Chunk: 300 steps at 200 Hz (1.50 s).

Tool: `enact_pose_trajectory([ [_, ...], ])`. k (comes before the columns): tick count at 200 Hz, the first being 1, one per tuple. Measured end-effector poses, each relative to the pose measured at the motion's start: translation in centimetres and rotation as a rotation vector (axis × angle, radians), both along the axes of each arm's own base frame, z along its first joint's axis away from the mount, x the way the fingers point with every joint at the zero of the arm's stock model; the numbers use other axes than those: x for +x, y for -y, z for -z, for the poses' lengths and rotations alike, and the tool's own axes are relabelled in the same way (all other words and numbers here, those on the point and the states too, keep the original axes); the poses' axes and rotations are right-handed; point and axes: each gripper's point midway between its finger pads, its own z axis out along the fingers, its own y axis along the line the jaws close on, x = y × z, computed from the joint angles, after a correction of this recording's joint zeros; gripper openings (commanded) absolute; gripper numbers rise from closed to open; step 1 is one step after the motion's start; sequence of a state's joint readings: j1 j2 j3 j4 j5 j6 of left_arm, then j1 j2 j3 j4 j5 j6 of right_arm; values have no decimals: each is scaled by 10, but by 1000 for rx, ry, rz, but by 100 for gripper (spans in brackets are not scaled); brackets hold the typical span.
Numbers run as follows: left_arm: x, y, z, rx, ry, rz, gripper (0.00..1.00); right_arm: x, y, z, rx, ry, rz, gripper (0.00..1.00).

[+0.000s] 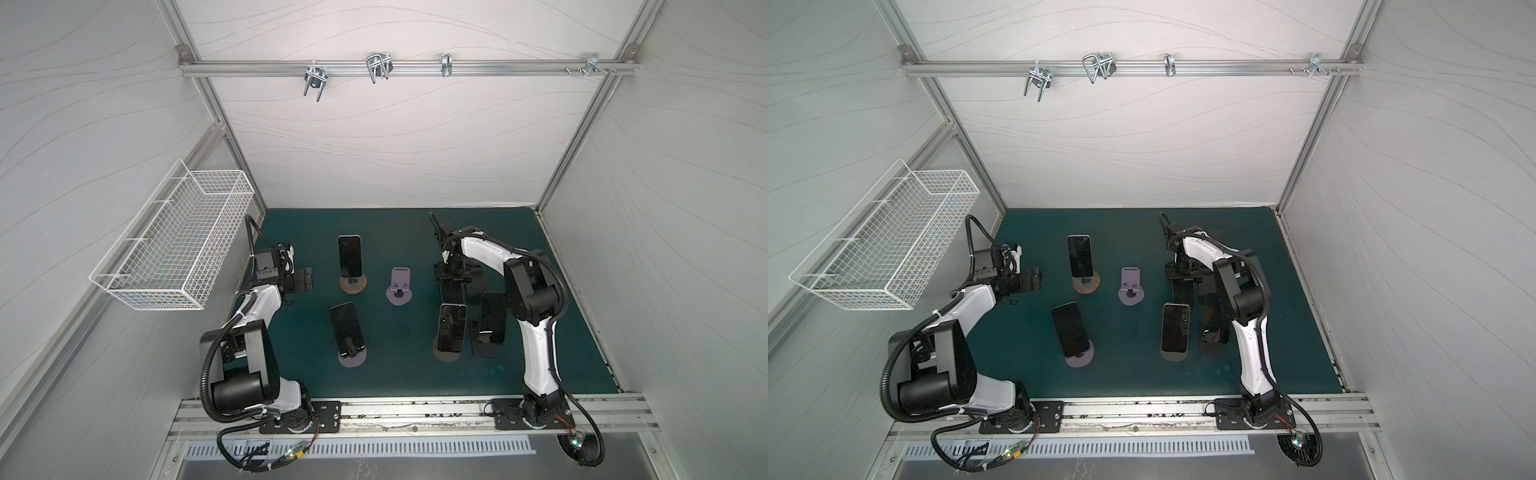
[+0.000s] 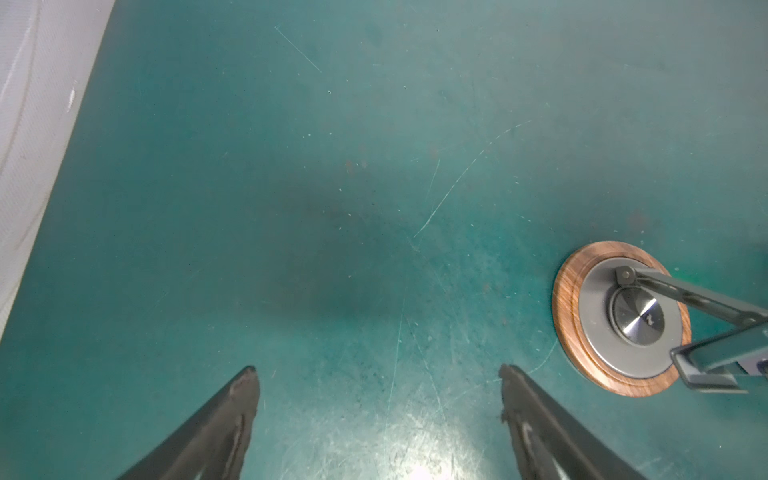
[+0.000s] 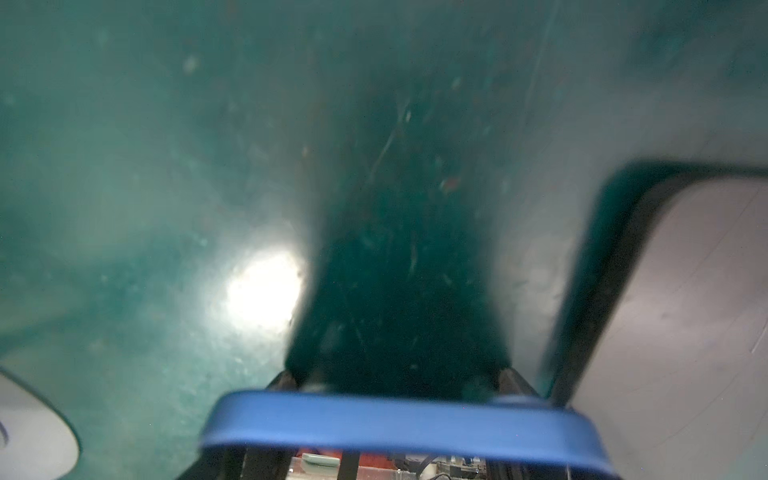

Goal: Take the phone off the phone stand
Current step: 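Lower the blue-edged phone flat beside the black phone and open the right gripper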

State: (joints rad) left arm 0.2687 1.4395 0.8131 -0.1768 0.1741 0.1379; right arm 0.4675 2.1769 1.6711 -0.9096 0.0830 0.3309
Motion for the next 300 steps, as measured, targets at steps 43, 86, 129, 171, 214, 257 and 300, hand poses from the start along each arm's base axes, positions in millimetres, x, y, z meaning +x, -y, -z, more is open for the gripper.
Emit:
enact_pose_trajectory([
  [43, 0, 0, 0, 0, 0, -1, 92, 17, -1, 0, -7, 24, -6, 73],
  [86, 0, -1, 0, 0, -1, -3, 92, 21, -2, 0, -9, 30, -12, 77],
  [129, 0, -1, 0, -1, -1, -3, 92, 22, -2, 1, -10, 35, -17, 79],
  [171, -1, -1, 0, -1, -2, -3, 92, 23, -2, 1, -10, 37, -21, 80],
  [214, -1, -1, 0, -1, -2, -4, 92, 27, -2, 0, -7, 53, -19, 81],
  [257, -1, -2, 0, -2, -1, -5, 92, 28, -2, 0, -7, 60, -17, 83],
  [300, -1, -2, 0, -3, -1, -5, 92, 30, -1, -4, -10, 71, -15, 85],
])
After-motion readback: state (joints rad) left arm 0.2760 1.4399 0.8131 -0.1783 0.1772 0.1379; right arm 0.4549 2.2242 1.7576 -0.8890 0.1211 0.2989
